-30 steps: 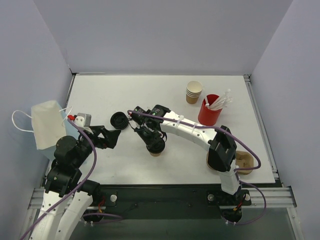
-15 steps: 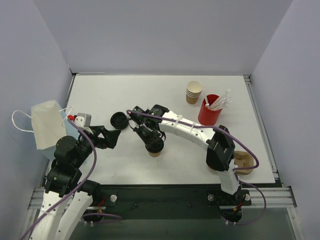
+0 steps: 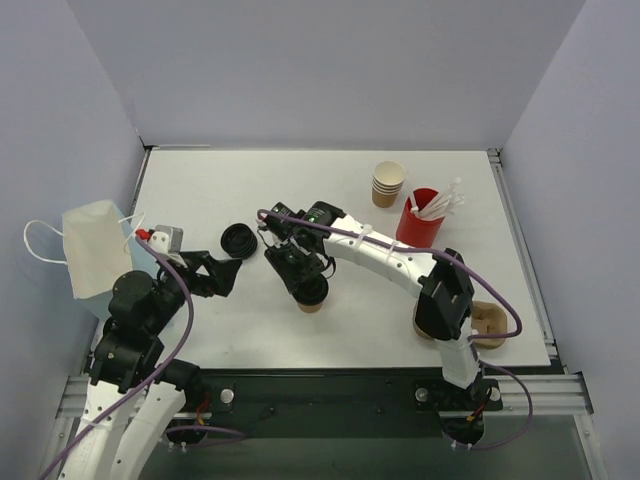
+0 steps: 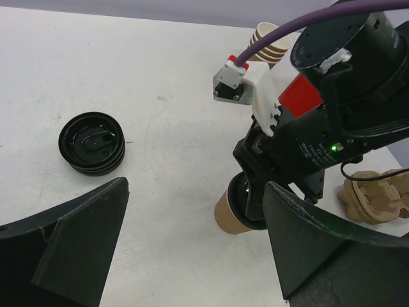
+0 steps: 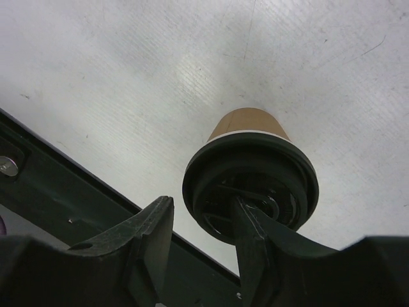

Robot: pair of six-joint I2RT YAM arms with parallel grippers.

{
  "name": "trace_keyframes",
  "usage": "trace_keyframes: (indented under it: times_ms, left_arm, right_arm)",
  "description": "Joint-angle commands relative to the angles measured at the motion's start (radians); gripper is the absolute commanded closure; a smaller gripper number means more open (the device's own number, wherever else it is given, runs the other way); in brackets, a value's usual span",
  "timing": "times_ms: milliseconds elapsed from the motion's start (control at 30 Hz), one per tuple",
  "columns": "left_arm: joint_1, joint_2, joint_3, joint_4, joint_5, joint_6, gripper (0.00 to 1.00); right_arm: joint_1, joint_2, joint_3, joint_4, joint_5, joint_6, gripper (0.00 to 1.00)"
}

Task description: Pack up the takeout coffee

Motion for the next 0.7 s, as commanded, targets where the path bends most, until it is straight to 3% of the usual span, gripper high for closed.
trace_keyframes:
  times_ms: [0,67,200,467,667]
  left_arm:
    - [0.0,0.014,0.004,0.029,0.018,0.015,0.04]
    - [0.0,0.026,0.001,0.032,0.032,0.014,0.04]
    - [-0.003,0.078,-0.01,0.058,0.101,-0.011,0.05]
    - [-0.038,0.251,-0.083,0.168,0.285,-0.175,0.13]
    - [-0.125,0.371,-0.117,0.234,0.227,-0.226,0.17]
  right_arm:
    - [-0.03,-0.104,0.012,-0.033,-0.042,-0.003,0.57]
    - [-0.041,-0.133,-0.005,-0.024,-0.043,-0.005,0.57]
    - [-0.082,-0.188,-0.089,0.008,-0.042,-0.009,0.44]
    - [-0.182,-0.242,-0.235,0.12,-0.132,-0.057,0.39]
    - [-0.223,-0.217,-0.28,0.167,-0.235,-0.08,0.39]
